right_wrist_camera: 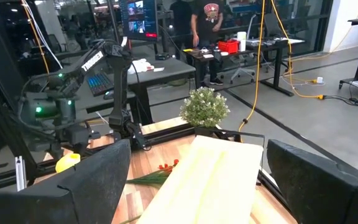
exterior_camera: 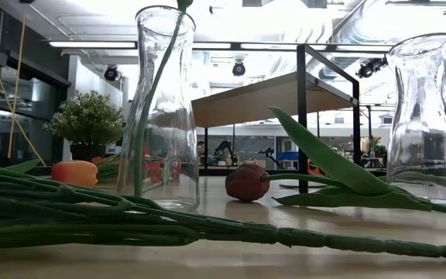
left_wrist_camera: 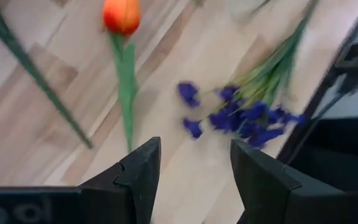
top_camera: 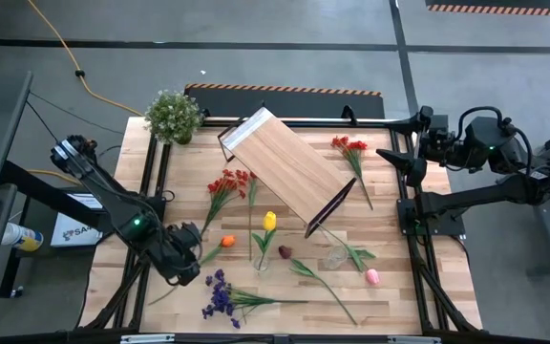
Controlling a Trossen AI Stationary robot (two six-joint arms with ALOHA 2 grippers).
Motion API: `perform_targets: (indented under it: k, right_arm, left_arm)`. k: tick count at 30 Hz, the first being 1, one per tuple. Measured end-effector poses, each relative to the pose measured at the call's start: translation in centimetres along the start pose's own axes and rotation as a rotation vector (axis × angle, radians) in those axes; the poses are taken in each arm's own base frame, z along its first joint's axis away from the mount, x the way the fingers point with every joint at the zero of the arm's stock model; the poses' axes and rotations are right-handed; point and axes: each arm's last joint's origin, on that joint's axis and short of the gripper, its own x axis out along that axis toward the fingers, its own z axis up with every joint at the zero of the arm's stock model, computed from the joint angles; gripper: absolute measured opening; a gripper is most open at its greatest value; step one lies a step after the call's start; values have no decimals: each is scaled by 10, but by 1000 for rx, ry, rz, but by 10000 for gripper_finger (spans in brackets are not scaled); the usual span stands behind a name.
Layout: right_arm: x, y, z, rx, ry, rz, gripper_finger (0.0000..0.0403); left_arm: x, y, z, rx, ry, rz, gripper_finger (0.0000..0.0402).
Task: Pick and place flowers into a vace then onto a shelf
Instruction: Put the orange tulip into the left transparent vase
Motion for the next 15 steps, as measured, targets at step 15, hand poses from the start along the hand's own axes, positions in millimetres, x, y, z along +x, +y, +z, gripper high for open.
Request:
perform_targets:
  k: [15]
  right_arm:
    - [0, 0, 0, 0, 0, 0, 366]
  left_arm:
    - [54, -6, -12, 31, 146, 223, 227]
